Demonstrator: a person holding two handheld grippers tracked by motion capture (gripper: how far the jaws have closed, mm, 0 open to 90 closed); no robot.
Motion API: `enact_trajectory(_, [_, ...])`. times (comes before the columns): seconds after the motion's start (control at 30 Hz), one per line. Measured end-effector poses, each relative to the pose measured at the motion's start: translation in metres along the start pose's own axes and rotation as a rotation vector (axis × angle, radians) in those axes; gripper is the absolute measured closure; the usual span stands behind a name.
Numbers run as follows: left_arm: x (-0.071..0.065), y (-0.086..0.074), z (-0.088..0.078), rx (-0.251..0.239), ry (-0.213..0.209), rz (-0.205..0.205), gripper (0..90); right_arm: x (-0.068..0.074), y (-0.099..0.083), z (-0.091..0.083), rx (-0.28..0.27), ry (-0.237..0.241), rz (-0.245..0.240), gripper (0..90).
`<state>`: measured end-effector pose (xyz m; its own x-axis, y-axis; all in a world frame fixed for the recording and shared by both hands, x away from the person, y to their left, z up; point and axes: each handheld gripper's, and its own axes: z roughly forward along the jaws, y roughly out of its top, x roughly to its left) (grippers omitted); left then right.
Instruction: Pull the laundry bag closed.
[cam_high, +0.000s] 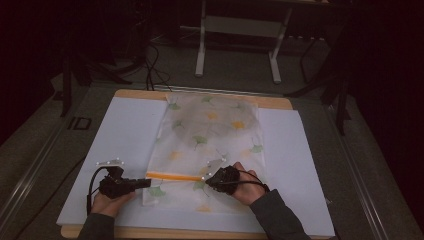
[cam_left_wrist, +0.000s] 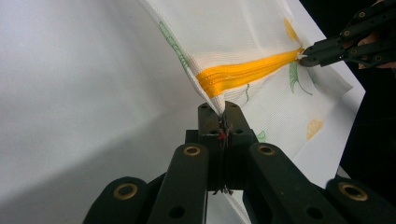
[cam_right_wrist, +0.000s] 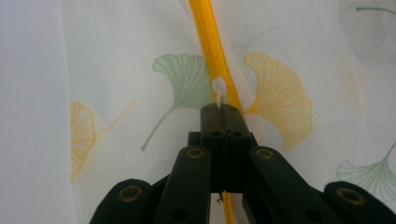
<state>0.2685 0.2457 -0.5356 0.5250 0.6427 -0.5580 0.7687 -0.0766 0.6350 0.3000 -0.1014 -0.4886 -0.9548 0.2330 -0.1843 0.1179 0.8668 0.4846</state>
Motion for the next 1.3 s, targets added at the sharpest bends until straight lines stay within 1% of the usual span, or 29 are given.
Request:
enact_trajectory(0.07, [0.000,0.000,0.000,0.000,-0.001,-0.001,89.1,0.000,-0.001,-0.001,0.001,0.002,0.007,90.0])
enact_trajectory(0.37, [0.000,0.000,0.000,-0.001,-0.002,-0.001,89.1,-0.002,-0.005,-0.005,0.000,-0.002,0.011,90.0])
enact_trajectory(0.93, [0.001,0.000,-0.001,0.000,-0.001,-0.004,89.1,-0.005,-0.017,-0.012,0.001,-0.015,0.036,90.0])
enact_trajectory(1.3, [0.001,-0.001,-0.001,0.002,-0.002,-0.003,89.1,-0.006,-0.025,-0.013,0.001,-0.011,0.057,90.0])
